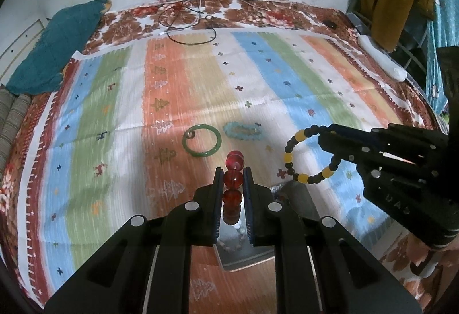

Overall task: Organize jewelry
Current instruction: 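Carry both bracelets into the silver tin and open both tools, then move both open tools toward the green jade bangle and light blue bracelet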

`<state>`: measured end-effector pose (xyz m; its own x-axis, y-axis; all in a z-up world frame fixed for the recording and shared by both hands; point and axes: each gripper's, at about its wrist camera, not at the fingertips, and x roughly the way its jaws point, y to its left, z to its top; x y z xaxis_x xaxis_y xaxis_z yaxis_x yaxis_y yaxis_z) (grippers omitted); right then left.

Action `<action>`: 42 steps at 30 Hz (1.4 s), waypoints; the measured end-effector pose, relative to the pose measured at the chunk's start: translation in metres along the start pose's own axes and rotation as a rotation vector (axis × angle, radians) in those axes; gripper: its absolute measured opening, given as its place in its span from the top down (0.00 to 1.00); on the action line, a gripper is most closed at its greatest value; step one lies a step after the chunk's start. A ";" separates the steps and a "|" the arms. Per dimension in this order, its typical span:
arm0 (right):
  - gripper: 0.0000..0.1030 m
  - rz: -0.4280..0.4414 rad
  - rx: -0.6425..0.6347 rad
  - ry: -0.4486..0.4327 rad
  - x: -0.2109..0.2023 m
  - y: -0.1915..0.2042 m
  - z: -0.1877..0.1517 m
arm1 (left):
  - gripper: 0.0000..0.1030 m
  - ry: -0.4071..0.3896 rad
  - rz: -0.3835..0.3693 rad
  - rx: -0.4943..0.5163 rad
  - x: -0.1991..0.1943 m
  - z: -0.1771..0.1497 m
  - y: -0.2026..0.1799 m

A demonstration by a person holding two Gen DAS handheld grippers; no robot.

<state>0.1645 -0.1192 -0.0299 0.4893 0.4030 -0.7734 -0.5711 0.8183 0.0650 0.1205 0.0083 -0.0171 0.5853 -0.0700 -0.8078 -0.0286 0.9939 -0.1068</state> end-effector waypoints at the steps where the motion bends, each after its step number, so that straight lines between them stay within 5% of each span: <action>1: 0.88 0.002 -0.001 -0.001 -0.001 0.001 -0.001 | 0.87 -0.001 0.001 0.002 -0.001 -0.002 -0.001; 26: 0.88 0.060 -0.037 0.024 -0.017 0.012 -0.029 | 0.87 -0.008 -0.032 0.008 -0.019 -0.029 -0.010; 30: 0.87 0.026 -0.030 0.031 -0.015 0.007 -0.029 | 0.81 0.006 -0.019 -0.030 -0.017 -0.028 -0.002; 34: 0.70 0.000 0.002 0.047 -0.011 -0.002 -0.027 | 0.77 0.010 -0.002 -0.042 -0.017 -0.028 0.001; 42: 0.65 0.000 0.030 0.058 -0.009 -0.009 -0.027 | 0.67 0.007 0.000 -0.042 -0.018 -0.028 0.000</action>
<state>0.1475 -0.1412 -0.0402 0.4494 0.3795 -0.8087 -0.5506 0.8305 0.0838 0.0878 0.0075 -0.0190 0.5793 -0.0712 -0.8120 -0.0624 0.9894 -0.1313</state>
